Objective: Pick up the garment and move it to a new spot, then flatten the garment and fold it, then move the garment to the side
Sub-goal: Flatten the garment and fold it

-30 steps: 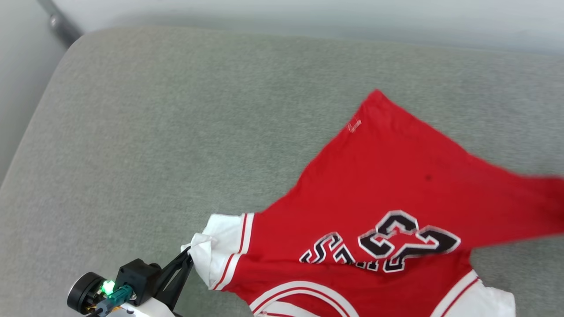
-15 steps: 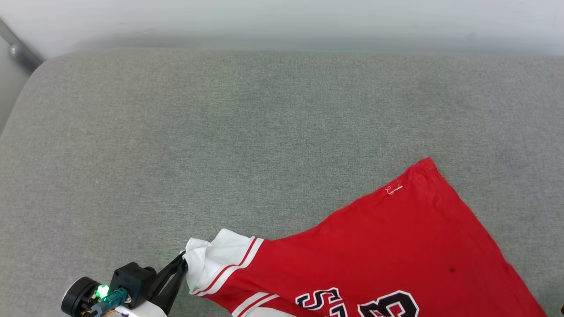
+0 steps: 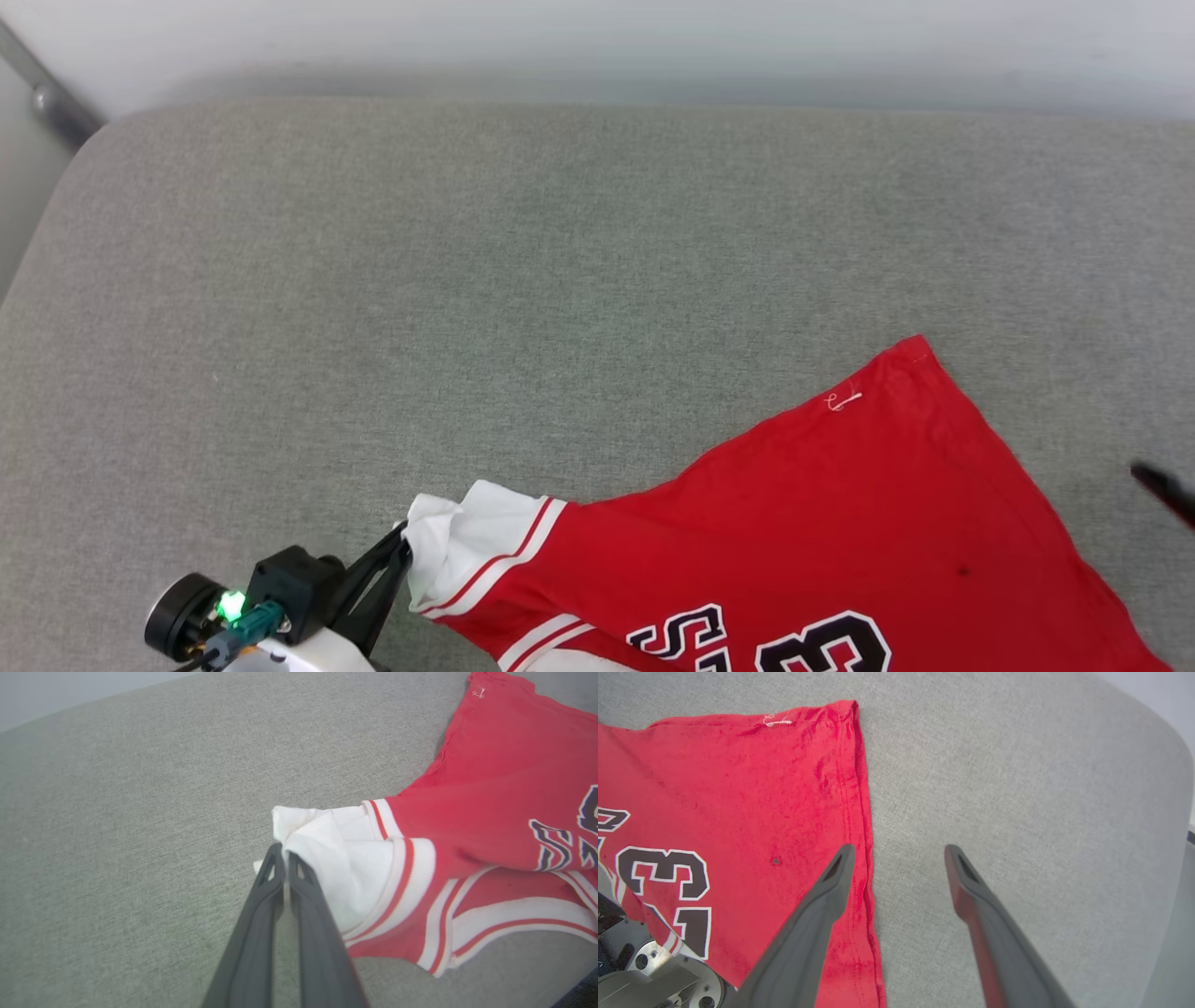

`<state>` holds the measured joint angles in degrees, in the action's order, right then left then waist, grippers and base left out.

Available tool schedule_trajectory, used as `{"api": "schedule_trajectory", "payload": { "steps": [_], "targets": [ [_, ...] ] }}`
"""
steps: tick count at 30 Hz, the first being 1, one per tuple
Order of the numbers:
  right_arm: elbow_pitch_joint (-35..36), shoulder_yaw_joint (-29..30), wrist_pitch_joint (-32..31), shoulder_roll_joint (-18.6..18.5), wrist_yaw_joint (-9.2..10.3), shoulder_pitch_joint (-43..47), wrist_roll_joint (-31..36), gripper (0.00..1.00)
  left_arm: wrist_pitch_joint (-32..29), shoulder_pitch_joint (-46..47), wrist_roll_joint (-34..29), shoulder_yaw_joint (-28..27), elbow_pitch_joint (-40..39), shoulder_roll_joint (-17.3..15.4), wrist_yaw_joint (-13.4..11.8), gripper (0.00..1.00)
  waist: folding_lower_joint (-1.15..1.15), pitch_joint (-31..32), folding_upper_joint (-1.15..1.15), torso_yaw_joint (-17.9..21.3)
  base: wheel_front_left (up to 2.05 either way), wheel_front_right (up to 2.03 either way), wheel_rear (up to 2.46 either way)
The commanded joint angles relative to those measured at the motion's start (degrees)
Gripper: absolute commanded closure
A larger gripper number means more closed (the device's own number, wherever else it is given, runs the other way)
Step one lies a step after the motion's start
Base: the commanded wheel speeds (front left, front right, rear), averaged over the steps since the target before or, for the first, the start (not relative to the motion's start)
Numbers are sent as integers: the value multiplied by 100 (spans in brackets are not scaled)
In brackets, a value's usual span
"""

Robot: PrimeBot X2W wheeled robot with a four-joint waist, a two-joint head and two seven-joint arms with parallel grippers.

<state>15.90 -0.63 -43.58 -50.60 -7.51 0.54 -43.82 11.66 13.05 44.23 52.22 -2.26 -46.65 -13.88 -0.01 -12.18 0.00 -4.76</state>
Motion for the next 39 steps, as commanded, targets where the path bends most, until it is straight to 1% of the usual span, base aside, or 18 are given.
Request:
{"api": "schedule_trajectory", "payload": {
  "steps": [1, 4, 7, 13, 17, 20, 23, 27, 30, 31, 32, 36, 39],
  "targets": [
    [66, -60, -53, -49, 4, -218, 28, 0, -23, 90, -43, -4, -21, 18, 3, 100, 1, -67, 0, -52, 0, 0, 0],
    [176, -376, -316, -124, 4, -1004, 88, 0, -22, 203, -99, 7, -34, 65, 45, 100, 1, -213, 0, -138, 0, 0, 0],
    [79, -899, -678, -126, 4, -1842, 157, 0, -11, 320, -143, 4, -33, 135, 75, 100, 1, -370, 0, -234, 0, 0, 0],
    [-464, -2093, -1500, 157, 4, -3288, 369, 0, 38, 533, -241, 29, 37, 289, 158, 100, 1, -676, 0, -441, 0, 0, 0],
    [-991, -2752, -1808, 390, 4, -3963, 532, 0, 73, 659, -312, 36, 82, 384, 207, 100, 1, -892, 0, -583, 0, 0, 0],
    [-1365, -3152, -1890, 495, 4, -4251, 562, 0, 104, 759, -349, 53, 120, 484, 251, 100, 1, -1056, 0, -699, 0, 0, 0],
    [-1652, -3538, -1858, 488, 4, -4437, 602, 0, 130, 838, -384, 51, 164, 543, 276, 100, 1, -1193, 0, -783, 0, 0, 0],
    [-1968, -4042, -1769, 456, 4, -4452, 478, 0, 161, 894, -402, 51, 241, 620, 318, 100, 1, -1290, 0, -856, 0, 0, 0],
    [-2111, -4433, -1831, 403, 3, -4314, 300, 0, 179, 919, -401, 46, 300, 643, 342, 100, 1, -1305, 0, -877, 0, 0, 0],
    [-2123, -4539, -1839, 367, 2, -4310, 229, 66, 179, 923, -395, 45, 321, 650, 346, 100, 1, -1298, 0, -877, 0, 0, 0],
    [-2111, -4609, -1804, 337, -5, -4310, 162, 100, 181, 922, -386, 45, 341, 659, 347, 100, 1, -1281, 0, -873, 0, 0, 0],
    [-2141, -4547, -1356, 273, 4, -4462, 64, 100, 201, 863, -357, 62, 425, 656, 358, 100, 1, -1079, 0, -832, 0, 0, 0],
    [-2142, -4421, -909, 315, 4, -4482, -33, 100, 207, 824, -371, 78, 461, 623, 368, 100, 1, -778, 0, -768, 0, 0, 0]
  ]
}}
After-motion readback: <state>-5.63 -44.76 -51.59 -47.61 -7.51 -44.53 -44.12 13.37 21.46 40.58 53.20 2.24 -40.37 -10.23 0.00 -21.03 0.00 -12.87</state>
